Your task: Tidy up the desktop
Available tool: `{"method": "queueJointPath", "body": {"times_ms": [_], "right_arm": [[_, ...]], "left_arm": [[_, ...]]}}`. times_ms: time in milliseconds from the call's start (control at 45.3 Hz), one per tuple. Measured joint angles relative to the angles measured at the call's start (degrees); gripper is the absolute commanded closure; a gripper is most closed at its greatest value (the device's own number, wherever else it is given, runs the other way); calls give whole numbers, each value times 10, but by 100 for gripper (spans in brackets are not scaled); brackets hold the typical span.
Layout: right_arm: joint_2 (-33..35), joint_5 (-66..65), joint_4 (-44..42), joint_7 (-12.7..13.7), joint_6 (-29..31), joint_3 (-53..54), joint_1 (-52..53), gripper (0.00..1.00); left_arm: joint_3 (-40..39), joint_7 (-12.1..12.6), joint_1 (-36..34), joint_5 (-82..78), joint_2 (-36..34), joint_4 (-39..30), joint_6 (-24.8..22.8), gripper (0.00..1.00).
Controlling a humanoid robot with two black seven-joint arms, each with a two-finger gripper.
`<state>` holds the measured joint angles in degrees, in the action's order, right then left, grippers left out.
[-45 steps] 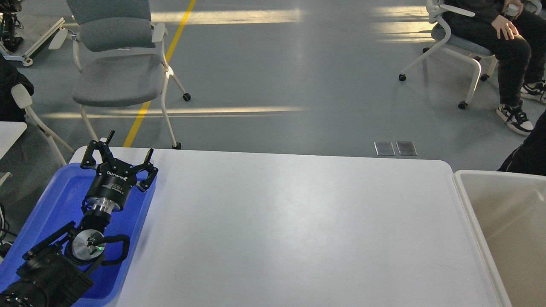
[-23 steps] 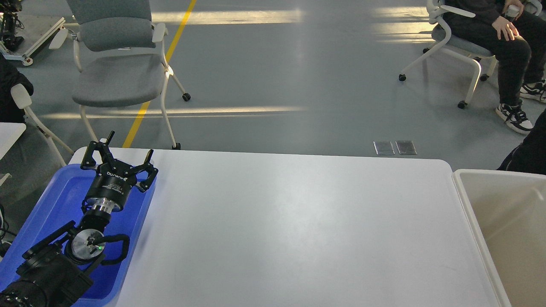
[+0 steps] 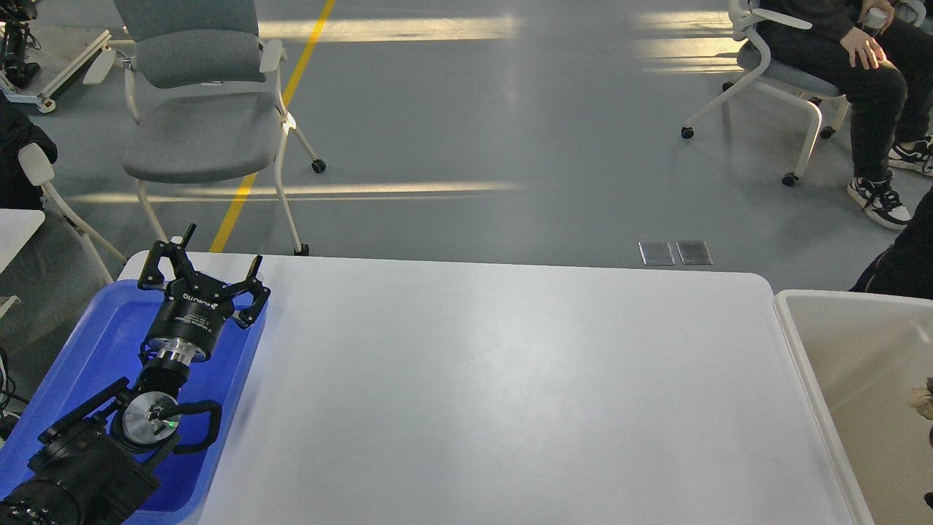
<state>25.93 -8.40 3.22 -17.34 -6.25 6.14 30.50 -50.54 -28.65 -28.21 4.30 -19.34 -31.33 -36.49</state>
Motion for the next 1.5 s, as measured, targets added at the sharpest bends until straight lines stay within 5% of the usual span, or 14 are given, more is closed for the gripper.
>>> {"method": "queueJointPath", "body": {"times_ms": [243, 1081, 1500], "right_arm": [[-8, 1, -6, 5, -10, 5, -8, 0], [0, 1, -17, 3, -9, 6, 31, 0], [66, 57, 77, -14, 95, 183, 30, 0]], "left_arm": [[0, 0, 0, 0, 0, 0, 0, 0], [0, 0, 0, 0, 0, 0, 0, 0], [0, 0, 0, 0, 0, 0, 0, 0]]}}
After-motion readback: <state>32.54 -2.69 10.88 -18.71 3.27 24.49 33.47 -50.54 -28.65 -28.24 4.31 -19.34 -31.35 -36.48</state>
